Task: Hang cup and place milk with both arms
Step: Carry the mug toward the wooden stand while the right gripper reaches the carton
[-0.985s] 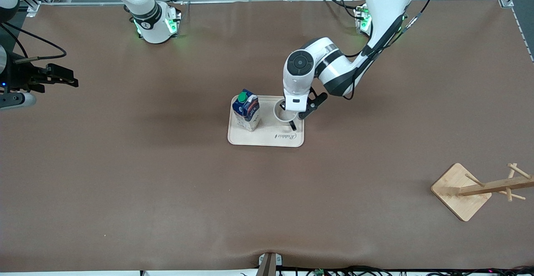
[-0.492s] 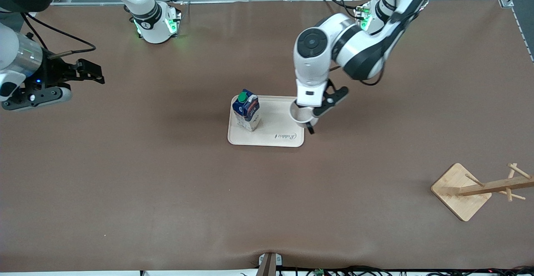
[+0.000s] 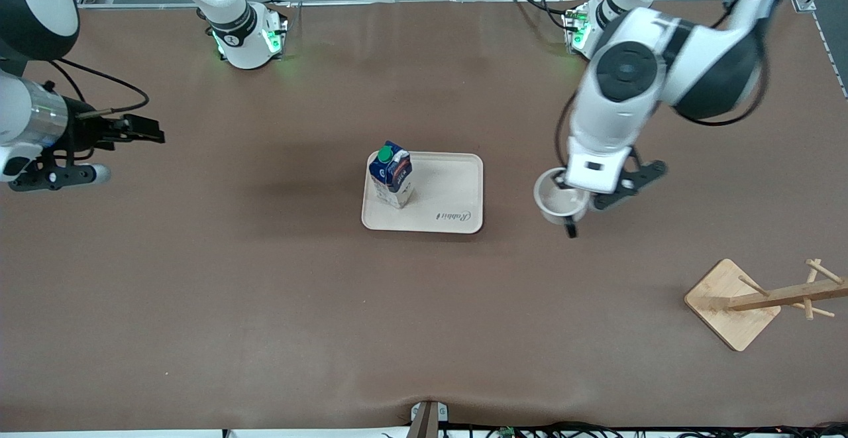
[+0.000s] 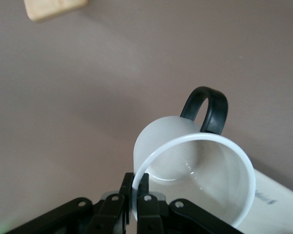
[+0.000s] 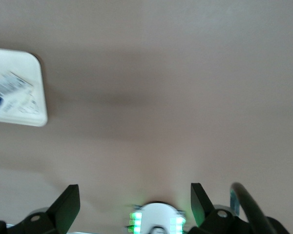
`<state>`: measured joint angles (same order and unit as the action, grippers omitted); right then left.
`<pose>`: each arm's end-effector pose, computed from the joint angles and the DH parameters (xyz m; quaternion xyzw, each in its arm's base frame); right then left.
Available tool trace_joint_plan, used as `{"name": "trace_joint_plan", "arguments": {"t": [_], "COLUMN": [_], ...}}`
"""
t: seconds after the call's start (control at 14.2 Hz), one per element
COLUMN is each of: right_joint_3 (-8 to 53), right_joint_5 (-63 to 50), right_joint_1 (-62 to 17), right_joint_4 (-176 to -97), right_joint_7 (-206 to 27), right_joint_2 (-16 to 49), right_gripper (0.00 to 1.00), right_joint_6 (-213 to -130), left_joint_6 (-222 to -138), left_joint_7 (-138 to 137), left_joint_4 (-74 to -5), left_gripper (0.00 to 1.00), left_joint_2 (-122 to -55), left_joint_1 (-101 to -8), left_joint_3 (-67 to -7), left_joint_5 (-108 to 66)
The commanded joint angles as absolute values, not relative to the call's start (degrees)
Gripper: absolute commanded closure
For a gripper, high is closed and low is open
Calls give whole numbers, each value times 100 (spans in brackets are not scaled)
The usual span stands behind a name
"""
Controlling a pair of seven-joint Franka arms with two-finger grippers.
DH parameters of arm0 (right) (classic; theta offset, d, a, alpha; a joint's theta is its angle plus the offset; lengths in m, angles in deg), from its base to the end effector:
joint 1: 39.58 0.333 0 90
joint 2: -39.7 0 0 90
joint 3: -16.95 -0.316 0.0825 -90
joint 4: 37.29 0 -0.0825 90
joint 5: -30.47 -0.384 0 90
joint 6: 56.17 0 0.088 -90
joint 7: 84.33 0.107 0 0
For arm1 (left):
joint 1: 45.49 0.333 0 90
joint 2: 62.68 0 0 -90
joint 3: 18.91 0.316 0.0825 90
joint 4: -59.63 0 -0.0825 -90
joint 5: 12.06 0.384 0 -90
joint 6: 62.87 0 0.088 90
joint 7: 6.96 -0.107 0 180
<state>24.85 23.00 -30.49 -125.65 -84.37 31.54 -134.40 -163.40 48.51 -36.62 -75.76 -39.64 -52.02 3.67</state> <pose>0.5666 0.0326 0.5447 -0.9858 -0.0127 0.1585 0.0538 0.5629 -0.2346 0.4748 -0.9728 -0.2130 -0.0046 0.0906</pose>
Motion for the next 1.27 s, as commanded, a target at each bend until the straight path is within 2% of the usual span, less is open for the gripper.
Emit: {"name": "trace_joint_plan", "arguments": {"t": [0.0,0.28,0.42,0.56,0.84,0.98,1.2], "right_joint_3": [2451,2442,2442,2434,2425,2433,2442], "right_joint_5": [1713,1500,1483,1465,1369,565,427], "right_joint_1": [-2931,-2124,-1571,-1069,-145,-74,277], "right_joint_4": [-12780,-13167,-13692,-14396,-14478,-14469,-14460], "right_joint_7": [-7216,-5319,-4289,-3472,-2000,-1973,-1606], "right_joint_2": [2819,2889,2915,3231,3145,3083,2925], "right_gripper": [0,0,0,0,0,0,0], "right_joint_6": [-13562,-13984,-14202,-15271,-16303,-16514,-17251], "left_joint_6": [-15816,-15595,-15595,-15604,-15656,-15691,-15911], "left_joint_7": [3843,2560,1865,1285,-209,-501,-854], "left_joint_4": [-3433,-3283,-3230,-3108,-2651,-2501,-2430], "left_gripper": [100,100,100,100,100,100,100], "left_joint_2": [-7341,-7227,-7191,-7226,-7471,-7639,-7763], "left_joint_1": [-3470,-2785,-2459,-2204,-1563,-1412,-1227], "left_joint_3": [-5258,-5240,-5231,-5222,-5152,-5126,-5064], "left_joint_5": [148,147,191,261,244,253,288]}}
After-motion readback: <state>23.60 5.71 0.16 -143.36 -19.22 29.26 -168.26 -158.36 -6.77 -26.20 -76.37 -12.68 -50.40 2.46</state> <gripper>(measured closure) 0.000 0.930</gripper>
